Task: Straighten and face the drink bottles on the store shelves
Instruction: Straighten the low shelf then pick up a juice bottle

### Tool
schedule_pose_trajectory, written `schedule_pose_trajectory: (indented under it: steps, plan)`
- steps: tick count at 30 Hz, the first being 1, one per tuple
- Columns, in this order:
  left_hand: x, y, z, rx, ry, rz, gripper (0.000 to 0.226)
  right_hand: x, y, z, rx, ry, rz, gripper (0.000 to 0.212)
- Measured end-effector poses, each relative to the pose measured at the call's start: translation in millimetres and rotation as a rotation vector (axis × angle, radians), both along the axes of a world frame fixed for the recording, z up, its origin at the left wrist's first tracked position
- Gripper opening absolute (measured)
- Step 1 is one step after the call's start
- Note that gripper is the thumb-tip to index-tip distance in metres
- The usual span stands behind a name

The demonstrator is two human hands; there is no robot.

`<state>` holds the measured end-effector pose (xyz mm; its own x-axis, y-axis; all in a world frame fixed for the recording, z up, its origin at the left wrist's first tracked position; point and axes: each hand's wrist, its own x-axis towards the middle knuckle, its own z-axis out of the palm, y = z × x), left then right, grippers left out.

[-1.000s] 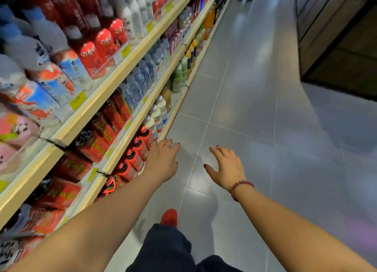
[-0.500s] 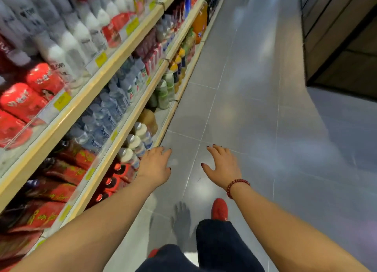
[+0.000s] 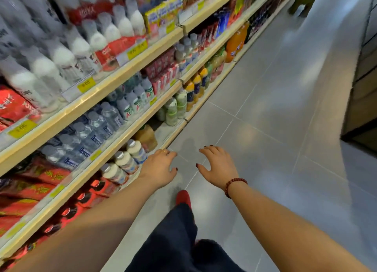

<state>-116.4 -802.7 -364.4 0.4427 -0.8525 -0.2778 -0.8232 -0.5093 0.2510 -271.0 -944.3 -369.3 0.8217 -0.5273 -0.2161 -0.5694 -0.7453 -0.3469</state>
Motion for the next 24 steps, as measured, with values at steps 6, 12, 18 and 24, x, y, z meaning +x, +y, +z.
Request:
schedule_pose_trajectory:
  steps: [6,12,18,24]
  plan:
    - [60,-63,-12,-0.018,0.026,0.120,0.047,87,-84,-4,0.002,0.020,0.166,0.056]
    - [95,-85,-10,0.043,0.069,0.360,0.042,157,-137,-4,0.057,0.063,0.383,0.054]
    - [111,-90,-19,0.031,0.070,0.690,0.043,238,-175,-19,0.076,0.107,0.705,0.054]
    - [94,-125,-35,-0.048,0.151,1.159,0.051,306,-205,-35,0.113,0.191,1.068,0.054]
